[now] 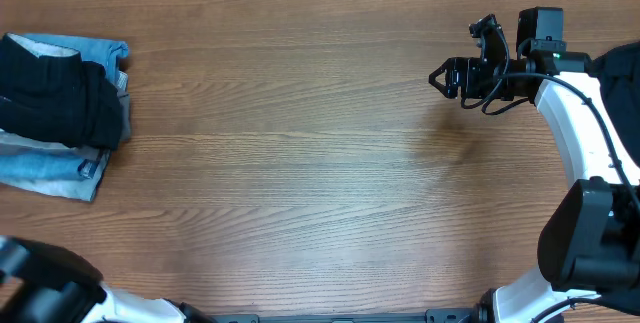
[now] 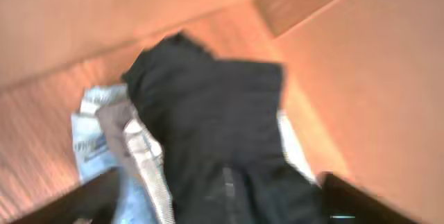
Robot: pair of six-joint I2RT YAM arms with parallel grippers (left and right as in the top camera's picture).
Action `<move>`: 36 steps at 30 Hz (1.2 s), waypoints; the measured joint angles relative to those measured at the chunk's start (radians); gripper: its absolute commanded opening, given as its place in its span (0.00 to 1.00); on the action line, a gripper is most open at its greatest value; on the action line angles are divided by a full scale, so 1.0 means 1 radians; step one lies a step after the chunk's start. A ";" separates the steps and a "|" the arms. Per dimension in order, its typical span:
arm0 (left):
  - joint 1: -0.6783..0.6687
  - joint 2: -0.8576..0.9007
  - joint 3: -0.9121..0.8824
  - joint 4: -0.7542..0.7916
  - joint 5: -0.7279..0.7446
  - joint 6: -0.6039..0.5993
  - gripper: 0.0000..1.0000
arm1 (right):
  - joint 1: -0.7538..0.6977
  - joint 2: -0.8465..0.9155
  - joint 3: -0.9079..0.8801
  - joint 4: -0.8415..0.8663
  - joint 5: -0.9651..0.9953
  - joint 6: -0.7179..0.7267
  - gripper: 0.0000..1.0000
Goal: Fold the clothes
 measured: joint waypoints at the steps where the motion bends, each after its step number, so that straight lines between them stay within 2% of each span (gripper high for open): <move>1: 0.000 -0.033 0.012 0.000 0.025 0.001 0.04 | 0.000 0.000 0.000 0.000 0.000 0.000 0.80; 5: -0.043 -0.034 0.025 -0.002 0.133 0.021 0.04 | 0.000 0.000 0.000 0.000 0.000 0.000 0.80; 9: -0.099 0.141 0.025 -0.029 0.304 0.125 0.04 | 0.000 0.000 0.000 -0.002 0.000 0.000 0.80; 13: -0.125 0.277 0.023 -0.089 0.352 0.197 0.04 | 0.000 0.000 -0.001 -0.012 0.004 0.000 0.81; 19: -0.120 0.460 0.024 -0.141 0.417 0.383 0.04 | 0.000 0.000 -0.001 -0.016 0.017 0.000 0.82; 24: -0.096 0.504 0.034 -0.144 0.536 0.440 0.09 | 0.000 0.000 -0.001 -0.021 0.018 0.000 0.82; 28: -0.079 0.507 0.076 -0.157 0.663 0.420 0.11 | 0.000 0.000 -0.001 -0.023 0.018 0.000 0.82; 30: -0.080 0.483 0.144 -0.148 0.694 0.373 0.04 | 0.000 0.000 -0.001 -0.023 0.018 0.000 0.82; 31: -0.081 0.468 0.161 -0.138 0.700 0.344 0.04 | 0.000 0.000 -0.001 -0.023 0.019 0.000 0.81; 33: -0.081 0.404 0.203 -0.093 0.698 0.274 0.04 | 0.000 0.000 -0.001 -0.024 0.019 0.000 0.81; 36: -0.081 0.277 0.237 -0.072 0.600 0.171 0.04 | 0.000 0.000 -0.001 -0.027 0.019 0.000 0.80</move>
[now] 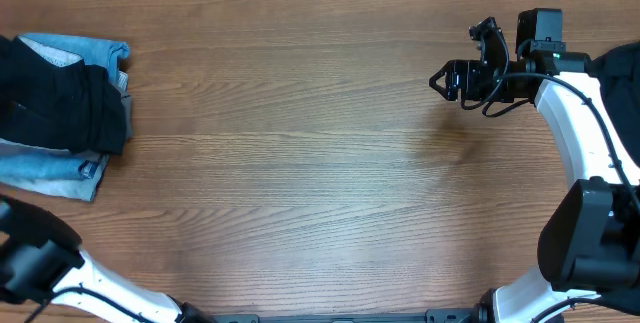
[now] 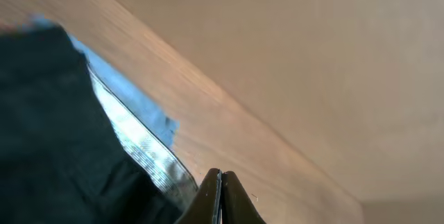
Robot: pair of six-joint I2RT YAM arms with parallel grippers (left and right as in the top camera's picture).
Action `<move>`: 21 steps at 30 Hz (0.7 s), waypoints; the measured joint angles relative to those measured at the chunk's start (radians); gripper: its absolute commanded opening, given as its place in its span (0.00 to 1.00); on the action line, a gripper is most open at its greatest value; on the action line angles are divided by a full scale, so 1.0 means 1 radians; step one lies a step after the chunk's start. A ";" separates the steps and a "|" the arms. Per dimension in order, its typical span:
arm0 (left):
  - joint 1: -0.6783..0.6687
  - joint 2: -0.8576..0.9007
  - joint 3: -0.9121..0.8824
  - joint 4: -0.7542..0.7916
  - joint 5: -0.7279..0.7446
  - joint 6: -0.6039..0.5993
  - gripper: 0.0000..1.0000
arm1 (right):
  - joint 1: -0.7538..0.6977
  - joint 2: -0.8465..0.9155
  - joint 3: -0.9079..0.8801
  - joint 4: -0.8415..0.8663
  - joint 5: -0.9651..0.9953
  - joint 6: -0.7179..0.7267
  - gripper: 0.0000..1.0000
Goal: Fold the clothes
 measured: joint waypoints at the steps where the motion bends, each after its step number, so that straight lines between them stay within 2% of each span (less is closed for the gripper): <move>1: 0.000 -0.019 0.006 0.002 -0.038 -0.021 0.04 | 0.000 0.000 0.000 -0.002 0.000 0.000 0.80; 6: -0.001 0.025 0.012 0.019 -0.333 -0.096 0.04 | 0.000 0.000 0.000 -0.009 0.000 0.000 0.80; 9: -0.001 0.100 0.012 0.035 -0.399 -0.105 0.04 | 0.000 0.000 0.000 -0.015 0.000 0.000 0.80; 13: 0.018 0.208 0.009 0.034 -0.426 -0.179 0.04 | 0.000 0.000 0.000 -0.019 0.000 0.000 0.80; 18: 0.036 0.216 0.010 -0.047 -0.499 -0.181 0.04 | 0.000 0.000 -0.002 -0.014 0.000 0.000 0.80; 21: 0.033 0.204 0.009 -0.042 -0.364 -0.182 0.04 | 0.000 0.000 -0.025 0.005 0.000 0.000 0.84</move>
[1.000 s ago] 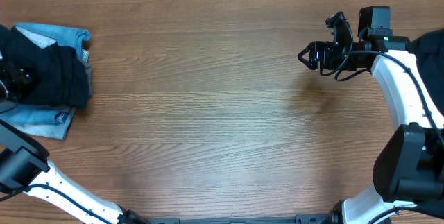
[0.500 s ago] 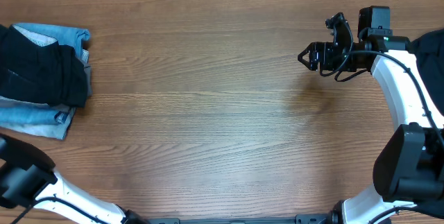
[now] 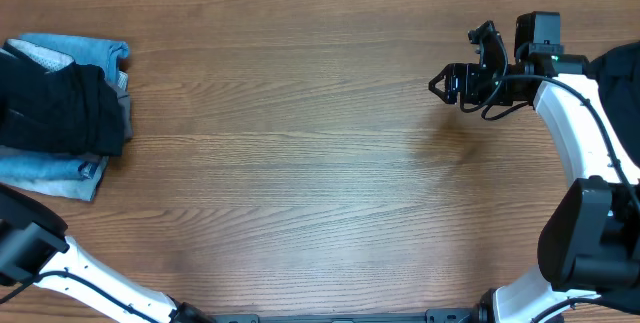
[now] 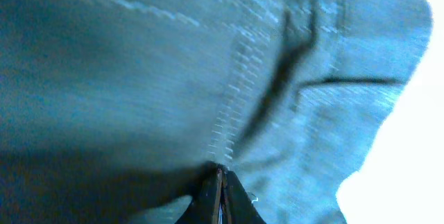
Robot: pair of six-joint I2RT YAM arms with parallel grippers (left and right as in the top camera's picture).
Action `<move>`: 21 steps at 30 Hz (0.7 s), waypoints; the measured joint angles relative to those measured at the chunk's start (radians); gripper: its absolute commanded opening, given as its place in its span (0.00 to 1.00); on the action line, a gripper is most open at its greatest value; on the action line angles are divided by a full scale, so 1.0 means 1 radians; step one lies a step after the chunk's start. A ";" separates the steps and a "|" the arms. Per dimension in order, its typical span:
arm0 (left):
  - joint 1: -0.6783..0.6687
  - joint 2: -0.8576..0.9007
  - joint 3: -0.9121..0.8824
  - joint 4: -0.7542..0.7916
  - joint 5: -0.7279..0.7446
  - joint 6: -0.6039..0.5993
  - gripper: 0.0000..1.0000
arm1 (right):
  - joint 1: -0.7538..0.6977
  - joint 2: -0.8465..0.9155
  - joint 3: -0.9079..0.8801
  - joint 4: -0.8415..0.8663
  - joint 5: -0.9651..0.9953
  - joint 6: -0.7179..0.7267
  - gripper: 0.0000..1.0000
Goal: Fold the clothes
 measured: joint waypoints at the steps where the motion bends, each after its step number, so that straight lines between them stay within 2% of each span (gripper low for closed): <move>1: -0.008 -0.024 -0.001 0.002 0.039 -0.001 0.04 | 0.000 0.000 -0.009 0.003 0.000 0.001 0.84; 4: -0.078 -0.144 -0.006 -0.042 0.078 -0.019 0.04 | 0.000 0.000 -0.019 0.022 0.000 0.000 0.84; 7: -0.259 -0.242 0.000 -0.135 0.052 -0.022 0.04 | 0.000 0.000 -0.022 0.023 0.000 0.000 0.84; 9: -0.381 -0.221 0.000 -0.179 -0.006 -0.022 0.04 | 0.000 0.000 -0.031 0.023 0.004 0.000 0.84; 11: -0.423 -0.182 0.000 -0.181 -0.037 -0.022 0.04 | 0.000 0.000 -0.045 0.026 0.019 0.001 0.85; 12: -0.430 -0.167 -0.008 -0.134 -0.008 -0.008 0.04 | 0.000 0.000 -0.055 0.026 0.026 0.000 0.85; 15: -0.420 -0.164 -0.013 -0.004 0.235 0.036 0.04 | 0.000 0.000 -0.056 0.026 0.030 0.000 0.85; 17: -0.372 -0.165 -0.012 -0.056 0.342 0.050 0.04 | 0.000 0.000 -0.057 0.025 0.033 0.000 0.85; 21: -0.205 -0.165 -0.011 -0.222 0.381 0.122 0.04 | 0.000 0.000 -0.058 0.025 0.034 0.000 0.88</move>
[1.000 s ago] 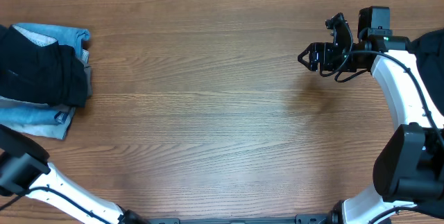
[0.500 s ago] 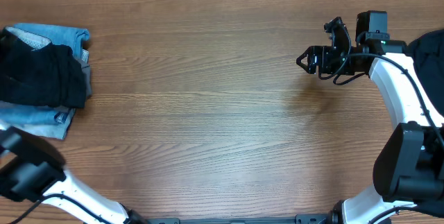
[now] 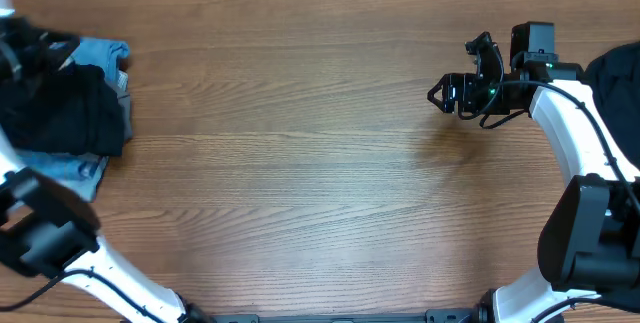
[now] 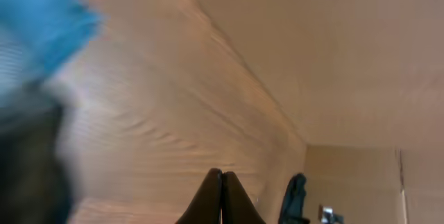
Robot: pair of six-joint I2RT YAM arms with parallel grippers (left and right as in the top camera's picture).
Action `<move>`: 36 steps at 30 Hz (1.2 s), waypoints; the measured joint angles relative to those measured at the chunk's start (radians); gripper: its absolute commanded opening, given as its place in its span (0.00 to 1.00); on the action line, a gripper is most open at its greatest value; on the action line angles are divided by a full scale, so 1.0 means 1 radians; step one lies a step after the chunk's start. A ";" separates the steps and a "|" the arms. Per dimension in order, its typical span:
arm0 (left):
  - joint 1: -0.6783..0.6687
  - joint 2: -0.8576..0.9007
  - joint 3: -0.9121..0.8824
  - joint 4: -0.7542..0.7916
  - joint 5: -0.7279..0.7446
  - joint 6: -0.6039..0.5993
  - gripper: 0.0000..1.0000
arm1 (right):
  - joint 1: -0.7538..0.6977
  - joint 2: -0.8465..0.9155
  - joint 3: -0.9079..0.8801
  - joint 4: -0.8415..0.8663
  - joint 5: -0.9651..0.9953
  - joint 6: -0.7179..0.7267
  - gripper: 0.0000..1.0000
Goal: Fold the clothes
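Note:
A pile of clothes lies at the table's left edge: a black garment (image 3: 62,113) on top of light blue jeans (image 3: 55,168), with a blue piece (image 3: 102,51) at the back. My left gripper (image 3: 45,41) hovers blurred over the pile's back left corner. In the left wrist view its fingertips (image 4: 222,174) are pressed together with nothing between them; blue cloth (image 4: 38,16) and dark cloth (image 4: 24,161) blur past on the left. My right gripper (image 3: 432,95) hangs over bare wood at the far right, its fingers meeting in a point, holding nothing.
The wooden table (image 3: 300,163) stretches between the pile and the right arm. A dark object (image 3: 615,73) sits at the right edge behind the right arm. The left arm (image 3: 40,233) runs along the left edge past the pile.
The left wrist view was filled with dark cloth; now it looks across the table, the gripper at the pile's back left corner, still shut. The right gripper has shifted slightly nearer.
The left gripper was open above the pile with the arm at the near left corner. Then it was shut beside the pile, then shut close against the black garment. Now it is shut and empty at the pile's back. The pile has barely changed.

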 measured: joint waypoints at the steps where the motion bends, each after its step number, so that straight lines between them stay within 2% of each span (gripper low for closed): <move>1: 0.050 0.000 0.000 -0.042 -0.002 0.031 0.04 | 0.000 0.000 0.000 0.002 0.000 0.000 0.88; 3: 0.100 0.000 0.000 -0.092 -0.020 0.074 0.04 | 0.000 0.000 -0.001 0.001 0.000 0.000 0.88; 7: 0.073 0.000 0.000 -0.111 -0.124 0.135 0.04 | 0.000 0.000 -0.001 0.001 0.005 0.000 0.88; 15: 0.023 0.000 -0.064 -0.021 -0.177 0.198 0.04 | 0.000 0.000 -0.001 0.000 0.018 0.000 0.89; 20: 0.022 0.000 -0.248 0.143 -0.061 0.272 0.08 | 0.000 0.000 -0.001 -0.001 0.019 0.000 0.89; 22: 0.022 0.000 -0.344 0.239 -0.008 0.284 0.15 | 0.000 0.000 -0.001 -0.002 0.019 0.000 0.89; 24: 0.022 0.001 -0.407 0.315 0.012 0.293 0.29 | 0.000 0.000 -0.001 -0.002 0.019 0.000 0.90; 25: 0.022 0.001 -0.440 0.349 0.023 0.296 0.30 | 0.000 0.000 -0.001 -0.002 0.019 0.000 0.95; 27: 0.022 0.002 -0.480 0.386 0.042 0.298 0.26 | 0.000 0.000 -0.001 0.001 0.019 -0.001 0.95; 29: 0.022 0.002 -0.479 0.391 0.067 0.270 0.27 | 0.000 0.000 -0.001 0.012 0.019 -0.003 0.97; 31: 0.014 0.002 -0.446 0.358 0.094 0.229 0.34 | -0.006 0.000 0.008 -0.040 0.019 -0.003 1.00; 32: 0.001 0.000 -0.417 0.350 0.097 0.214 0.44 | -0.017 0.000 0.020 -0.061 0.019 -0.002 1.00; 33: -0.031 -0.013 -0.385 0.354 0.097 0.190 0.66 | -0.040 0.000 0.042 -0.088 0.019 -0.003 1.00; 34: -0.068 -0.033 -0.363 0.365 0.094 0.163 0.92 | -0.068 -0.001 0.064 -0.099 0.018 -0.003 1.00; 35: -0.113 -0.063 -0.345 0.400 0.085 0.132 1.00 | -0.103 -0.004 0.079 -0.100 0.018 -0.003 1.00; 36: -0.187 -0.112 -0.324 0.454 0.079 0.086 1.00 | -0.150 -0.012 0.086 -0.103 0.019 -0.002 1.00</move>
